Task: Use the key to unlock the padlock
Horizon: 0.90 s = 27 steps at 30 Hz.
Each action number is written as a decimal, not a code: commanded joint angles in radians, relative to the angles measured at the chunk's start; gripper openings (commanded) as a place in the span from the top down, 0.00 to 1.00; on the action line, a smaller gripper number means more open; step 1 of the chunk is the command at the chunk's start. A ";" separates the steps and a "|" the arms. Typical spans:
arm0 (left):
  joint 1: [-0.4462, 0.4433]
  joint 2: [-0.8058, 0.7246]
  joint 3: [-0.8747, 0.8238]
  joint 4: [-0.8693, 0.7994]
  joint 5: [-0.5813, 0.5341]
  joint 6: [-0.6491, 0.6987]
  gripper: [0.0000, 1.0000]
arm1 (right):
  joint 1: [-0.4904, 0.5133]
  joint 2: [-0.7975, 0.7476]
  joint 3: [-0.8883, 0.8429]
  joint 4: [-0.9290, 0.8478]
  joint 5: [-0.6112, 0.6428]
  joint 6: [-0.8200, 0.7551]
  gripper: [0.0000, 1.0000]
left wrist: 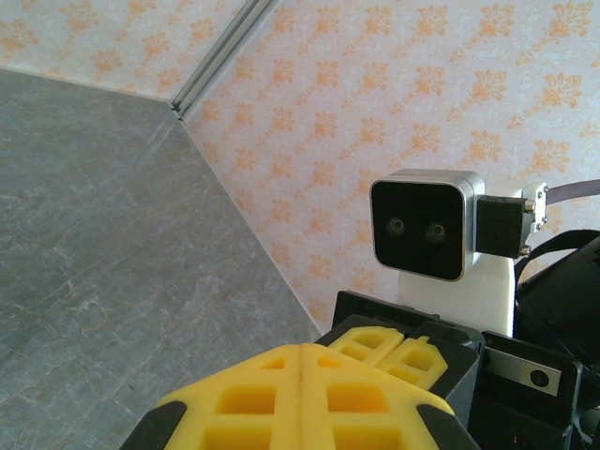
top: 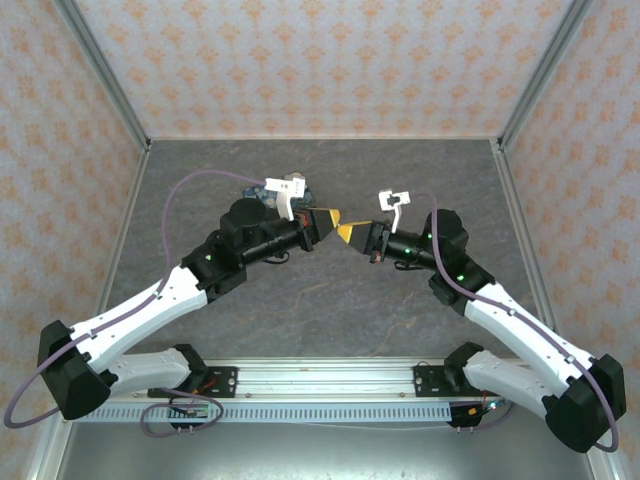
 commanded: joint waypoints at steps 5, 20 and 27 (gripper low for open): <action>-0.007 -0.022 0.026 -0.071 -0.064 0.042 0.66 | -0.002 -0.026 0.040 -0.041 0.034 -0.051 1.00; 0.397 0.031 0.066 -0.414 -0.210 -0.007 0.00 | -0.003 -0.121 0.028 -0.282 0.163 -0.162 1.00; 0.590 0.176 0.066 -0.384 -0.174 -0.023 0.00 | -0.003 -0.139 0.019 -0.317 0.174 -0.160 1.00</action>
